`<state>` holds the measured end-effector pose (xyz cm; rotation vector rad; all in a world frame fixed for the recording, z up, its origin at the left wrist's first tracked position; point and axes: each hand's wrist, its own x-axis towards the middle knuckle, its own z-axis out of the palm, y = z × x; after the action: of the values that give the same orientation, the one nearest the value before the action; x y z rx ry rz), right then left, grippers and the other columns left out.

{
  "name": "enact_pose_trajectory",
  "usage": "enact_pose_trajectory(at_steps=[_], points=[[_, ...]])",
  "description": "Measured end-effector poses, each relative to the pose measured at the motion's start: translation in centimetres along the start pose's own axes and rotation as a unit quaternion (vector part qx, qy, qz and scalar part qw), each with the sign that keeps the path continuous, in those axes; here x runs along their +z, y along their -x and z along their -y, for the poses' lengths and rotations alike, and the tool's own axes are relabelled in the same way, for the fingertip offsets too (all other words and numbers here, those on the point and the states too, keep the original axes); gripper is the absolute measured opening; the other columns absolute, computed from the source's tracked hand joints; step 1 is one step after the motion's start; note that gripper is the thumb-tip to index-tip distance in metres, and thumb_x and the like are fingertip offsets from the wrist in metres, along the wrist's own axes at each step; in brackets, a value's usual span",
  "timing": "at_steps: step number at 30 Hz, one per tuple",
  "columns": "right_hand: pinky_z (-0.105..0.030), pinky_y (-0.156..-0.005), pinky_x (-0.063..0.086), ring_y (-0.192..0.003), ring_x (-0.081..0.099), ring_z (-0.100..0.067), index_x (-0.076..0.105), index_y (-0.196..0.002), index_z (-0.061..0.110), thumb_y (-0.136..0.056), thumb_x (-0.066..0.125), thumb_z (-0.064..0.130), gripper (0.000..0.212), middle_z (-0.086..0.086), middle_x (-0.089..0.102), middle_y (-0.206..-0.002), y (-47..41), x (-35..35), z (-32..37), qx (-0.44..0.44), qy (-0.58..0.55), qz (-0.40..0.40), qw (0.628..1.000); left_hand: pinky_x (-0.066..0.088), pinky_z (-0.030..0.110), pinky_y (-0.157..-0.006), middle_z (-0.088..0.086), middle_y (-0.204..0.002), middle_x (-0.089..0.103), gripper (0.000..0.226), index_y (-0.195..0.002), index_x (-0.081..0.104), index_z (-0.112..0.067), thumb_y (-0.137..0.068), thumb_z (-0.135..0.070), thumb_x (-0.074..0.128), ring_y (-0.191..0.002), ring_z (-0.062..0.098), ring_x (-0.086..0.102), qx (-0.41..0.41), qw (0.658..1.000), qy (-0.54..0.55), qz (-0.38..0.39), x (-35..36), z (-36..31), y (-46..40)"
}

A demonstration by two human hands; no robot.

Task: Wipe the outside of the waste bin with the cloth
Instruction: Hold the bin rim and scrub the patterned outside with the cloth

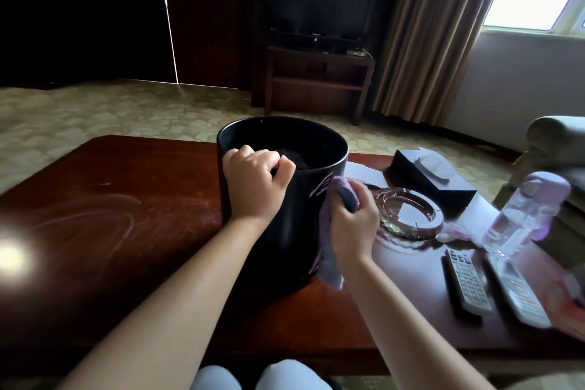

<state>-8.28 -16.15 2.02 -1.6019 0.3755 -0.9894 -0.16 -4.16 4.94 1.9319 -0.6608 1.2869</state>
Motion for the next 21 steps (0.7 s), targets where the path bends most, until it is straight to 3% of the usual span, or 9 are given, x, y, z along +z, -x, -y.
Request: enact_pose_trajectory(at_steps=[2, 5, 9, 12, 15, 21], points=[[-0.026, -0.079, 0.045, -0.082, 0.058, -0.014, 0.062, -0.078, 0.033, -0.084, 0.067, 0.019, 0.016, -0.003, 0.065, -0.087, 0.9, -0.2, -1.1, 0.008, 0.020, 0.009, 1.000, 0.014, 0.027, -0.061, -0.012, -0.047, 0.019, 0.038, -0.049, 0.022, -0.020, -0.079, -0.024, 0.046, -0.050, 0.016, 0.027, 0.000, 1.000, -0.001, 0.001, 0.0, -0.1, 0.0], [-0.030, -0.080, 0.047, -0.084, 0.060, -0.015, 0.065, -0.081, 0.027, -0.082, 0.067, 0.023, 0.005, -0.001, 0.066, -0.086, -0.1, -0.2, -0.3, -0.003, 0.015, 0.006, 1.000, 0.014, 0.027, -0.061, -0.012, -0.047, 0.017, 0.039, -0.049, 0.022, -0.020, -0.079, -0.024, 0.046, -0.049, 0.016, 0.027, -0.001, 1.000, 0.002, 0.003, -0.1, 0.0, 0.0], [-0.020, -0.075, 0.043, -0.079, 0.057, -0.010, 0.066, -0.082, 0.019, -0.084, 0.068, 0.025, 0.006, -0.003, 0.065, -0.085, -1.3, 0.2, 1.5, -0.055, 0.006, -0.006, 0.998, 0.016, 0.029, -0.060, -0.012, -0.047, 0.018, 0.039, -0.048, 0.022, -0.020, -0.080, -0.025, 0.046, -0.049, 0.017, 0.028, -0.006, 1.000, -0.001, 0.008, 0.0, 0.0, 0.0], [-0.011, -0.071, 0.038, -0.077, 0.053, 0.001, 0.067, -0.086, 0.018, -0.083, 0.068, 0.017, 0.003, -0.001, 0.063, -0.088, 0.4, -0.2, -0.1, -0.042, 0.038, 0.014, 0.998, 0.016, 0.028, -0.060, -0.012, -0.047, 0.018, 0.039, -0.048, 0.023, -0.020, -0.079, -0.025, 0.045, -0.049, 0.017, 0.027, -0.008, 1.000, -0.001, 0.007, -0.1, 0.0, 0.0], [-0.012, -0.071, 0.038, -0.077, 0.052, 0.004, 0.067, -0.087, 0.019, -0.082, 0.069, 0.013, 0.008, 0.001, 0.062, -0.088, 0.9, -0.4, -0.7, -0.029, 0.048, 0.027, 0.998, 0.015, 0.027, -0.061, -0.013, -0.046, 0.016, 0.039, -0.048, 0.023, -0.020, -0.079, -0.025, 0.045, -0.048, 0.017, 0.027, -0.010, 1.000, 0.004, 0.013, -0.2, -0.1, -0.1], [-0.011, -0.071, 0.038, -0.075, 0.052, 0.000, 0.065, -0.081, 0.017, -0.083, 0.068, 0.015, 0.004, -0.001, 0.062, -0.084, -0.6, 0.3, 1.5, -0.094, 0.039, -0.006, 0.995, 0.014, 0.028, -0.061, -0.013, -0.048, 0.013, 0.039, -0.049, 0.021, -0.020, -0.080, -0.024, 0.045, -0.049, 0.016, 0.027, -0.010, 1.000, 0.003, 0.015, -0.3, -0.3, -0.1]])
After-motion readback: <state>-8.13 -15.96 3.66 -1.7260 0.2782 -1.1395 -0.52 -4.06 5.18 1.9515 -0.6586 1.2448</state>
